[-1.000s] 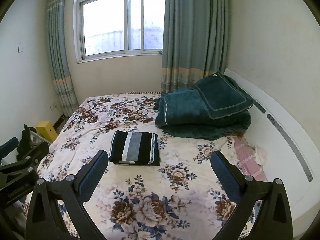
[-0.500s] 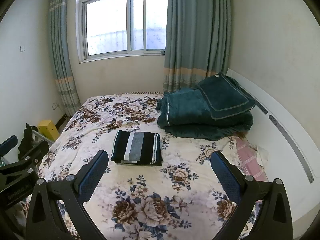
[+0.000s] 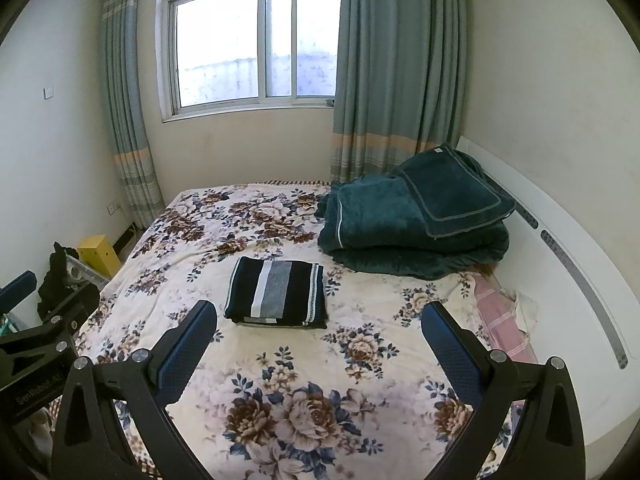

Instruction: Fold small clothes

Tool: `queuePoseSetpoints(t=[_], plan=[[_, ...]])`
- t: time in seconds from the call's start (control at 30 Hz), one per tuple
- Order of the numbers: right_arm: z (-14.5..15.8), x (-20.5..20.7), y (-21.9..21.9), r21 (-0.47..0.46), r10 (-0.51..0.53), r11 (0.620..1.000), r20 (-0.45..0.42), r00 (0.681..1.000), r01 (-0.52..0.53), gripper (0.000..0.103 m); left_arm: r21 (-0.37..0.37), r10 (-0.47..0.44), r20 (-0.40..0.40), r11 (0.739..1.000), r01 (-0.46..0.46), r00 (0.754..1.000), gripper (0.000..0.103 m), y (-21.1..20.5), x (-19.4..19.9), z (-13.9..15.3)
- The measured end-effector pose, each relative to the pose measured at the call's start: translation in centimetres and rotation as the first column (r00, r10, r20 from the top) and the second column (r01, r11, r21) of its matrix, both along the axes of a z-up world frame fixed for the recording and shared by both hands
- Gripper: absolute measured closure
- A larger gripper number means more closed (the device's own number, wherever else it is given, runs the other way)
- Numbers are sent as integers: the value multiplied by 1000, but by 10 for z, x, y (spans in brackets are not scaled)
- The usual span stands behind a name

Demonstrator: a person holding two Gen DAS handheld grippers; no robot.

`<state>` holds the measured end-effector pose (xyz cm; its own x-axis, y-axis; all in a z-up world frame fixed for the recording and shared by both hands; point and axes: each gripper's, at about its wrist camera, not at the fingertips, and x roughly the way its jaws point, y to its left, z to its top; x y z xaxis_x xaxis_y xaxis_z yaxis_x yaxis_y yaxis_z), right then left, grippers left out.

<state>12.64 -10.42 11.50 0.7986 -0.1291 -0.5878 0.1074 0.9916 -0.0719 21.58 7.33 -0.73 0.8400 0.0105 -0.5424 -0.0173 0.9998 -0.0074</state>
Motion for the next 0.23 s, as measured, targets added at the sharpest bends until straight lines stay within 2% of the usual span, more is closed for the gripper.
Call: queuePoseSetpoints(t=[0.23], plan=[[-2, 1, 1, 1, 1, 1000, 4, 1000, -1, 0, 4, -2, 16, 1000, 2, 1000, 0, -4, -1, 2]])
